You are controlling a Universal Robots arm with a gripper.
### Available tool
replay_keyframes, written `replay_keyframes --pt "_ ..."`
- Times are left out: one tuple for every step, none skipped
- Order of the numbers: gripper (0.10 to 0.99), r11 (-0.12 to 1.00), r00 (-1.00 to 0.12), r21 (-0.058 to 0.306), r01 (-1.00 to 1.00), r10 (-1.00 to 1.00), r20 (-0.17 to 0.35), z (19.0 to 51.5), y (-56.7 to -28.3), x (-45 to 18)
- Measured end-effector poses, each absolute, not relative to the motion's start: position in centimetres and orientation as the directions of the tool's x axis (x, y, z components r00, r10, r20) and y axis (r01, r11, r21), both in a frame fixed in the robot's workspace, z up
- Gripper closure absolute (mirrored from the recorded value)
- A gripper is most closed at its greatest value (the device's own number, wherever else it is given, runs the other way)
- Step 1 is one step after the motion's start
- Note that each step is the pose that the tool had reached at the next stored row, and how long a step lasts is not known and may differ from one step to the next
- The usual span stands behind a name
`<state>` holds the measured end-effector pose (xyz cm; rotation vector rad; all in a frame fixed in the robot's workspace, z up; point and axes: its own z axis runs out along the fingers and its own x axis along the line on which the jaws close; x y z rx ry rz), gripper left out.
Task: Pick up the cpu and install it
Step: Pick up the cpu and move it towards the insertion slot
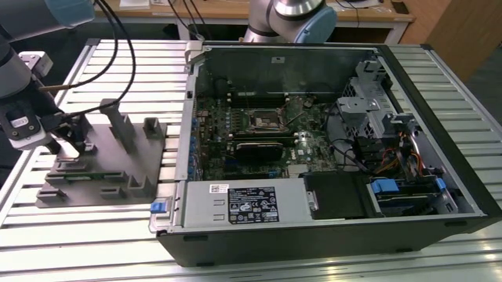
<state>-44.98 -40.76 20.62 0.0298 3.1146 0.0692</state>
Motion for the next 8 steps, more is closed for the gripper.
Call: replay_keyframes --pt "0.557 0.999 -0.999 0.045 0.019 0.02 -0.026 20.9 -40.8 -45.0" --pt "0.557 0.999 -0.999 0.045 0.018 0.02 -0.026 21.3 -40.8 -45.0" --pt "0.557 0.999 -0.999 0.045 0.019 0.02 -0.026 21.6 -40.8 -45.0" --pt "0.557 0.999 -0.999 0.045 0.019 0.02 -0.026 22.0 -40.8 -45.0" --pt "0.557 0.999 -0.999 0.045 0.019 0.02 -0.026 22.3 -40.8 -45.0" --pt "0.557 0.999 -0.999 0.045 0.019 0.02 -0.026 22.7 -40.8 -45.0" --pt "0.557 0.999 -0.999 0.045 0.019 0.02 -0.026 23.0 -40.8 -45.0" --pt "0.557 0.999 -0.999 0.045 0.018 0.02 -0.026 23.3 -40.8 -45.0"
